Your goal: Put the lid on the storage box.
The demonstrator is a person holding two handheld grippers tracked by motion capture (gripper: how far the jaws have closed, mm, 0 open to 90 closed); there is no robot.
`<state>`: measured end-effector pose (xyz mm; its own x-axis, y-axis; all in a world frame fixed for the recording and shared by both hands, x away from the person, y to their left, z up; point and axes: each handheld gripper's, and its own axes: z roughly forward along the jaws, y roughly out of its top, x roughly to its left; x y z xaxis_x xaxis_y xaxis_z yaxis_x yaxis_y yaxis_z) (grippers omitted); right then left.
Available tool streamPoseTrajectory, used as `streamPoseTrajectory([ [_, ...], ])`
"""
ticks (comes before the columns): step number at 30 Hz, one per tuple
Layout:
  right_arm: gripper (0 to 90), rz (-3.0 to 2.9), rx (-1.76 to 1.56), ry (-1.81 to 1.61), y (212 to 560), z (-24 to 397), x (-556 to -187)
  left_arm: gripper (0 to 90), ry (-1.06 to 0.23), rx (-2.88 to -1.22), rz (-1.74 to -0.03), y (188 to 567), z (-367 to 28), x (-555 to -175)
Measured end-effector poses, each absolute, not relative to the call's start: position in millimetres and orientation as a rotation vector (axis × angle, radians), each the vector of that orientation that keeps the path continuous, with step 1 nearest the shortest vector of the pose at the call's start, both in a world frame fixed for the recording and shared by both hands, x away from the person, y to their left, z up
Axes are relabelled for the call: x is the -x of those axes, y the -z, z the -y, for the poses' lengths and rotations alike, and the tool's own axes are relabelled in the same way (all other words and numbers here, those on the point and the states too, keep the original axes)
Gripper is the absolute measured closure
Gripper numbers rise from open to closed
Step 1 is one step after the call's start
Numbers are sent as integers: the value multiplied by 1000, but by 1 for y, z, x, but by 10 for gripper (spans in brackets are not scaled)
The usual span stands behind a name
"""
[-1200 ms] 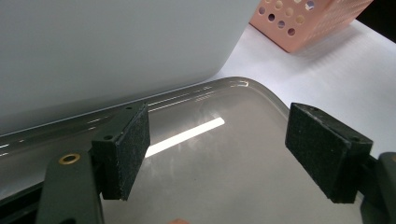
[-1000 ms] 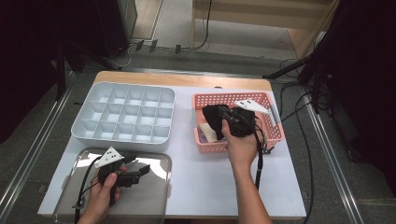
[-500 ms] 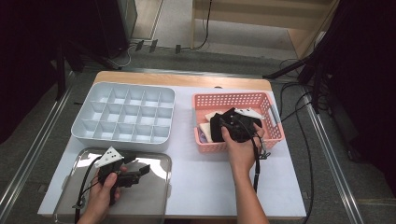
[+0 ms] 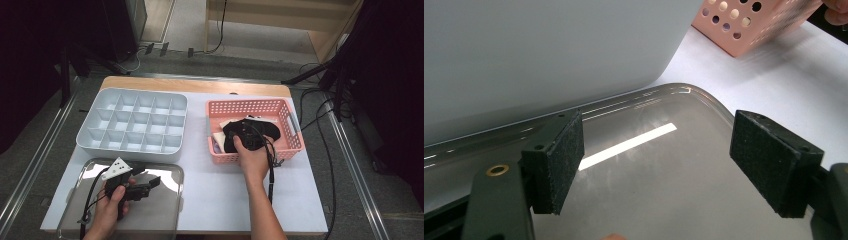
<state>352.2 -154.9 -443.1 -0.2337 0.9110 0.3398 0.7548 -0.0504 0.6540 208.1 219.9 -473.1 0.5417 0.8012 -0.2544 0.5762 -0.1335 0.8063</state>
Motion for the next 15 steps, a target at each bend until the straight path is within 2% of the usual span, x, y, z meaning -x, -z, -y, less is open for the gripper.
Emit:
streamPoseTrajectory([
  [2, 794, -2025, -1775, -1155, 443, 153, -352, 226, -295, -1818, -1138, 473, -220, -208],
  [3, 806, -2026, -1750, -1160, 443, 152, -351, 226, -298, -1817, -1141, 473, -220, -208],
  [15, 823, -1916, -1638, -1285, 428, 159, -337, 227, -315, -1812, -1141, 473, -220, -207],
])
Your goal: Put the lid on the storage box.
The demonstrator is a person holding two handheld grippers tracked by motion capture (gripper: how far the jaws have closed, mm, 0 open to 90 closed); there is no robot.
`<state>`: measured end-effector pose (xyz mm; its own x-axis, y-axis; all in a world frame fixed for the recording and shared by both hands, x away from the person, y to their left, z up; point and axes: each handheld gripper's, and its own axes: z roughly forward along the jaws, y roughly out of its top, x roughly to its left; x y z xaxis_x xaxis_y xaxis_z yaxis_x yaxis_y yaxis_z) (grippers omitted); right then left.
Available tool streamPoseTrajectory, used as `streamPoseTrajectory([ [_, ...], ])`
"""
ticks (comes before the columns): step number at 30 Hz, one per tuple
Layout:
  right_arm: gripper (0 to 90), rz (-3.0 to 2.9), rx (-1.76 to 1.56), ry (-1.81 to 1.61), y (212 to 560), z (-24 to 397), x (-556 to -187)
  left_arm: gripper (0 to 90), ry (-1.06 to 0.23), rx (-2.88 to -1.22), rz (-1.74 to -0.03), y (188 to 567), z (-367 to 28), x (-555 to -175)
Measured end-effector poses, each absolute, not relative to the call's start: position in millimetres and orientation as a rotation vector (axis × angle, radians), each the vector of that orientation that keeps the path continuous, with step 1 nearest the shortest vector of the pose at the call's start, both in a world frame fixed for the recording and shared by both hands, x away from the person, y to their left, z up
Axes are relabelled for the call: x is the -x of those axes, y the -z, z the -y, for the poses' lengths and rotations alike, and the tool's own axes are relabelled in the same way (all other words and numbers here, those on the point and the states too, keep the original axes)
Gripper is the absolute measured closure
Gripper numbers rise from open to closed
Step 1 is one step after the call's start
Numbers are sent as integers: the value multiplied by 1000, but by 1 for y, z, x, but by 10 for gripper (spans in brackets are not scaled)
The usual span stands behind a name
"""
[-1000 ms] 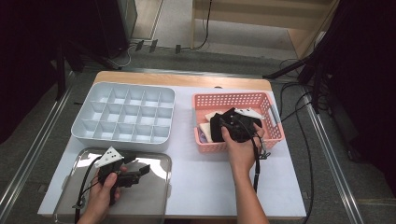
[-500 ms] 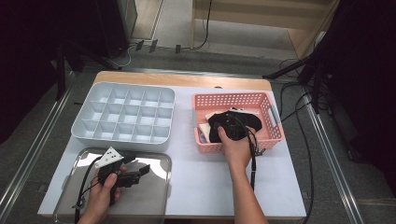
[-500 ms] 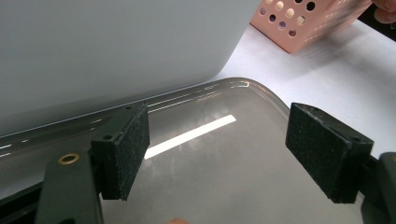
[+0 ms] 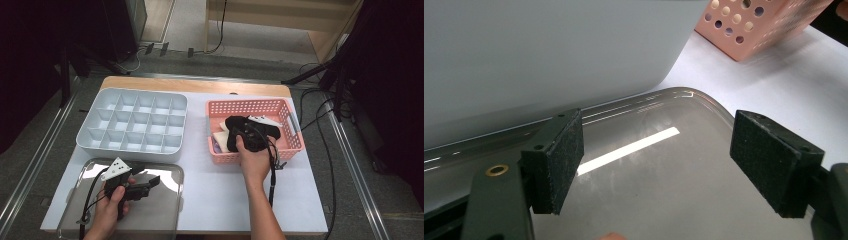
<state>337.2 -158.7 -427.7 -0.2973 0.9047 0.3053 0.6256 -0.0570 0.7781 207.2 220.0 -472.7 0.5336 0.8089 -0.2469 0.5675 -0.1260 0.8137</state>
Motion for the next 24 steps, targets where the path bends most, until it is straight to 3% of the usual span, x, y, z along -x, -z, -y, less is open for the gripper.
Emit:
streamPoseTrajectory([
  [24, 822, -1801, -1483, -1422, 407, 162, -312, 231, -392, -1792, -1155, 472, -219, -204],
])
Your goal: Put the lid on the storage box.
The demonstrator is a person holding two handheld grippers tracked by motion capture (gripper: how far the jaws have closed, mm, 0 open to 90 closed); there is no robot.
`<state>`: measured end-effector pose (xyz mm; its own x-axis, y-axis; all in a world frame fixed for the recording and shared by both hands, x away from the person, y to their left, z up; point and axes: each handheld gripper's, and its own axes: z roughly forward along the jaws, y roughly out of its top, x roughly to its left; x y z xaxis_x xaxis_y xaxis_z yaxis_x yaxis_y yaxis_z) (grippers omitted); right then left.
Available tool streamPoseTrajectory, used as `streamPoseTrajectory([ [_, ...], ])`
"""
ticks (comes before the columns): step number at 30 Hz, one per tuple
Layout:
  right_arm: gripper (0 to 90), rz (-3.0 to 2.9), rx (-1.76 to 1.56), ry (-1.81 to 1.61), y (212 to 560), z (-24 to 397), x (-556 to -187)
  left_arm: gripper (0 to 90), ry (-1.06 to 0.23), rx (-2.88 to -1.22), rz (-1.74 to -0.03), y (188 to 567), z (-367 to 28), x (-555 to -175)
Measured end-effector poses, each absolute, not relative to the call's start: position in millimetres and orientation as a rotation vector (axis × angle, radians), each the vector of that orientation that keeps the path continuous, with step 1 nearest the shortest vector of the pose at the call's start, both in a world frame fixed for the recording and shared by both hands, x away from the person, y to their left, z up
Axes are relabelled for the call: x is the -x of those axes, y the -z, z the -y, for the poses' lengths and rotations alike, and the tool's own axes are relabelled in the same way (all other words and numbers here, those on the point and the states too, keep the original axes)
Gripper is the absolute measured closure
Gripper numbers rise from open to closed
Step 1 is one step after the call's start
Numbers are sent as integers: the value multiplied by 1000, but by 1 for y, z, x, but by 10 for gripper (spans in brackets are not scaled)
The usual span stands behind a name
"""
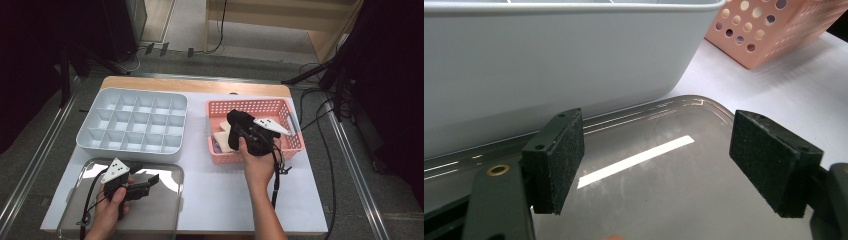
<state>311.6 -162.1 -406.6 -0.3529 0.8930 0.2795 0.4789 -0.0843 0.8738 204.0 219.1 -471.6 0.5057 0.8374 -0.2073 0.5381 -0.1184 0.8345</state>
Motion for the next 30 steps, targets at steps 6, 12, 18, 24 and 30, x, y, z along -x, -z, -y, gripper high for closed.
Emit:
streamPoseTrajectory([
  [6, 821, -1765, -1479, -1441, 401, 167, -307, 235, -387, -1789, -1156, 472, -219, -204],
  [12, 820, -1754, -1453, -1451, 394, 174, -299, 235, -388, -1791, -1156, 472, -219, -204],
  [18, 820, -1731, -1444, -1471, 391, 184, -287, 236, -388, -1789, -1157, 472, -219, -204],
  [24, 820, -1737, -1437, -1487, 394, 190, -268, 236, -387, -1782, -1162, 472, -218, -204],
  [30, 820, -1752, -1416, -1497, 403, 188, -246, 236, -387, -1787, -1160, 472, -219, -204],
])
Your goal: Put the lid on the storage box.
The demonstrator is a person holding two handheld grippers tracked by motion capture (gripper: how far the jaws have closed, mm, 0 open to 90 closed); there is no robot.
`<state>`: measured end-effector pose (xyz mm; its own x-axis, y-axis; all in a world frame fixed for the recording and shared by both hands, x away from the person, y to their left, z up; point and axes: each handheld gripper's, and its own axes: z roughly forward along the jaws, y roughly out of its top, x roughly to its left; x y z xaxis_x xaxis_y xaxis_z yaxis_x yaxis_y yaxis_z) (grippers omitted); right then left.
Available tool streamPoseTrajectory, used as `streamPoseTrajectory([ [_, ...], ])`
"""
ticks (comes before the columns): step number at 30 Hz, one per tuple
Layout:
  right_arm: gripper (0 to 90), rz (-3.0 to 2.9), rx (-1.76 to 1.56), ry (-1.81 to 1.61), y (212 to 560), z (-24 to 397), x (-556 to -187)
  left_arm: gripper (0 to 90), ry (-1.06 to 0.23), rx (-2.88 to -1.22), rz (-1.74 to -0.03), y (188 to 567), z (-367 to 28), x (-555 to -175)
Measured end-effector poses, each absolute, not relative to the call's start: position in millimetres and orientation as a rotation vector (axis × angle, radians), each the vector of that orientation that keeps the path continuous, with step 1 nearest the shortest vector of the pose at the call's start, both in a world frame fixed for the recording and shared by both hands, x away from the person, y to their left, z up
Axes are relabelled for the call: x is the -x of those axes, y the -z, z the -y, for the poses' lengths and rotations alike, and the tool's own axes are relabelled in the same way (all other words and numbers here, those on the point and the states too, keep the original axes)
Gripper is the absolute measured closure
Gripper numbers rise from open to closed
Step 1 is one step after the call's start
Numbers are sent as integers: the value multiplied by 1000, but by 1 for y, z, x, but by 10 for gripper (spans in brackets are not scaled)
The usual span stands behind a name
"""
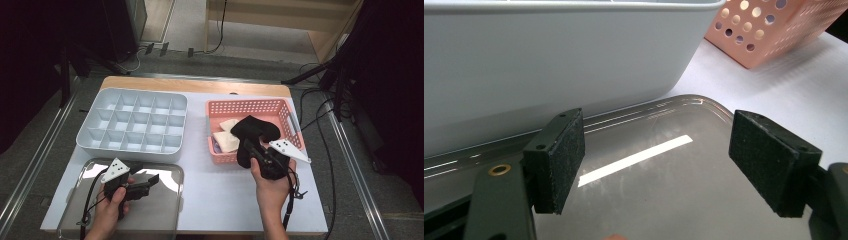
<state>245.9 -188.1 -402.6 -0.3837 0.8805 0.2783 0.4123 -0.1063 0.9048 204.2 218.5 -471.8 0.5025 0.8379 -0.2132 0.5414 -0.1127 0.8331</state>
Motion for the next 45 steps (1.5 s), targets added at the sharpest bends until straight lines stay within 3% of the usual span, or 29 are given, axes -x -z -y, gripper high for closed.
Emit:
streamPoseTrajectory([
  [16, 819, -1880, -1369, -1496, 439, 160, -197, 235, -390, -1792, -1159, 472, -219, -204],
  [31, 803, -2088, -1346, -1491, 480, 123, -185, 235, -394, -1791, -1161, 472, -218, -204],
  [32, 777, -2102, -1351, -1490, 482, 122, -185, 235, -395, -1791, -1162, 472, -218, -204],
  [37, 415, -2079, -1331, -1486, 484, 122, -185, 235, -395, -1790, -1161, 472, -218, -204],
  [40, 337, -2043, -1355, -1480, 480, 130, -183, 236, -393, -1791, -1163, 472, -218, -204],
  [45, 318, -1968, -1380, -1497, 471, 147, -181, 235, -388, -1795, -1160, 472, -218, -204],
])
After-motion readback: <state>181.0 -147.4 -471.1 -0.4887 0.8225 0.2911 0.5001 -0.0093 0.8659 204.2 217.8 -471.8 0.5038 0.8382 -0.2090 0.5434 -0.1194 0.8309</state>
